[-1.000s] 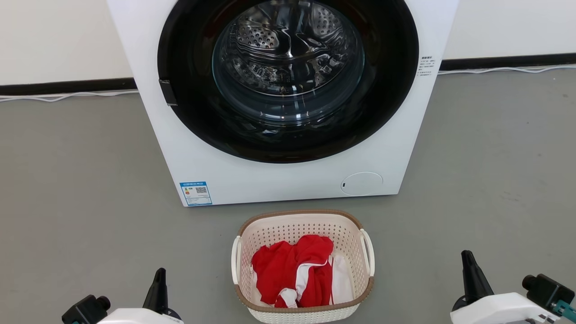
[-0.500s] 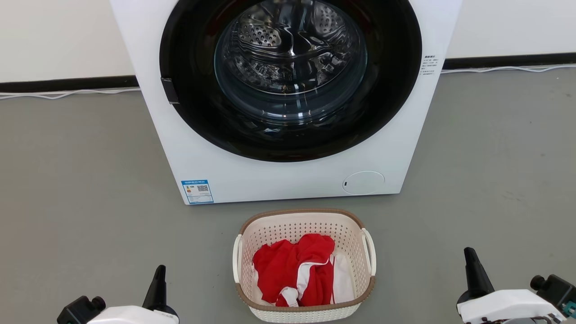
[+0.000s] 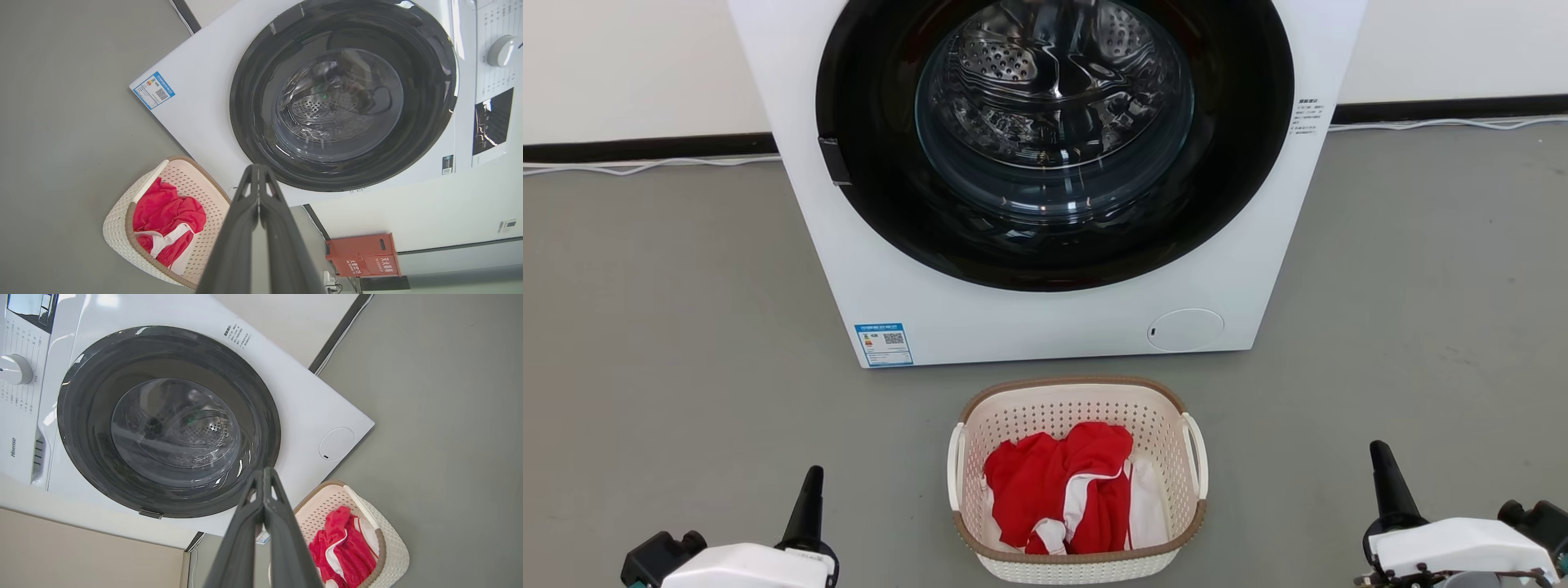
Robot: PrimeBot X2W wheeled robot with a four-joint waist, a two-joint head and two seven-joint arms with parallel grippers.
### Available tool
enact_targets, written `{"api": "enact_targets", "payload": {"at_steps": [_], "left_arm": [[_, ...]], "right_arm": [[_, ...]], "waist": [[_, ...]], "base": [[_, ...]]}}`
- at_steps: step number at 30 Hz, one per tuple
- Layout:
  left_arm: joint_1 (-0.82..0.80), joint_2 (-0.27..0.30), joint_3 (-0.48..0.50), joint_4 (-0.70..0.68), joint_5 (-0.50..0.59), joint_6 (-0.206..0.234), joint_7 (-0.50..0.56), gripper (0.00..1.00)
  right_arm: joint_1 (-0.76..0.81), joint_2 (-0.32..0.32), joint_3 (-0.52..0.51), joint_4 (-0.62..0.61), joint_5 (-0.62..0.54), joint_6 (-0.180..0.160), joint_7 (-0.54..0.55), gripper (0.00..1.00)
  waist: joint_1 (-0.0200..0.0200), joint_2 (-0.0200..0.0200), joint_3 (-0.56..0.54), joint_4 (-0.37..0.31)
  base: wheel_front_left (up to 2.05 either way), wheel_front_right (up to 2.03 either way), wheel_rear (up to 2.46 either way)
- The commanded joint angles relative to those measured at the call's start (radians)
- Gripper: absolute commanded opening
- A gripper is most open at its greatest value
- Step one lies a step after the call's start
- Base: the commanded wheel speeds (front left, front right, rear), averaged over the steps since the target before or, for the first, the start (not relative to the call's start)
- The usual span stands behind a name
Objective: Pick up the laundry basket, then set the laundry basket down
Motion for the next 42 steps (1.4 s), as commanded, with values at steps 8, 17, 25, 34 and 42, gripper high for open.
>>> {"api": "enact_targets", "payload": {"at_steps": [8,17,25,34,42], "left_arm": [[-0.062,0.006,0.036,-0.039,-0.101,-0.022,0.028,0.0],[-0.07,0.005,0.05,-0.046,-0.186,-0.035,0.054,0.0],[-0.077,0.004,0.061,-0.053,-0.261,-0.046,0.078,0.0],[-0.084,0.004,0.073,-0.06,-0.336,-0.057,0.101,0.0],[-0.092,0.003,0.085,-0.067,-0.411,-0.068,0.125,0.0]], "right_arm": [[-0.048,-0.006,0.011,-0.05,0.133,0.006,0.034,0.0],[-0.052,-0.006,0.009,-0.066,0.247,0.006,0.06,0.0],[-0.055,-0.006,0.008,-0.079,0.349,0.006,0.083,0.0],[-0.059,-0.006,0.006,-0.093,0.45,0.007,0.106,0.0],[-0.062,-0.006,0.004,-0.107,0.552,0.007,0.129,0.0]], "waist": [[-0.0001,0.0,0.003,0.004],[-0.0001,0.0,0.006,0.007],[-0.0001,0.0,0.008,0.011],[-0.0001,0.0,0.011,0.014],[-0.0001,0.0,0.013,0.017]], "base": [[0.0,0.0,0.0],[0.0,0.0,0.0],[0.0,0.0,0.0],[0.0,0.0,0.0],[0.0,0.0,0.0]]}}
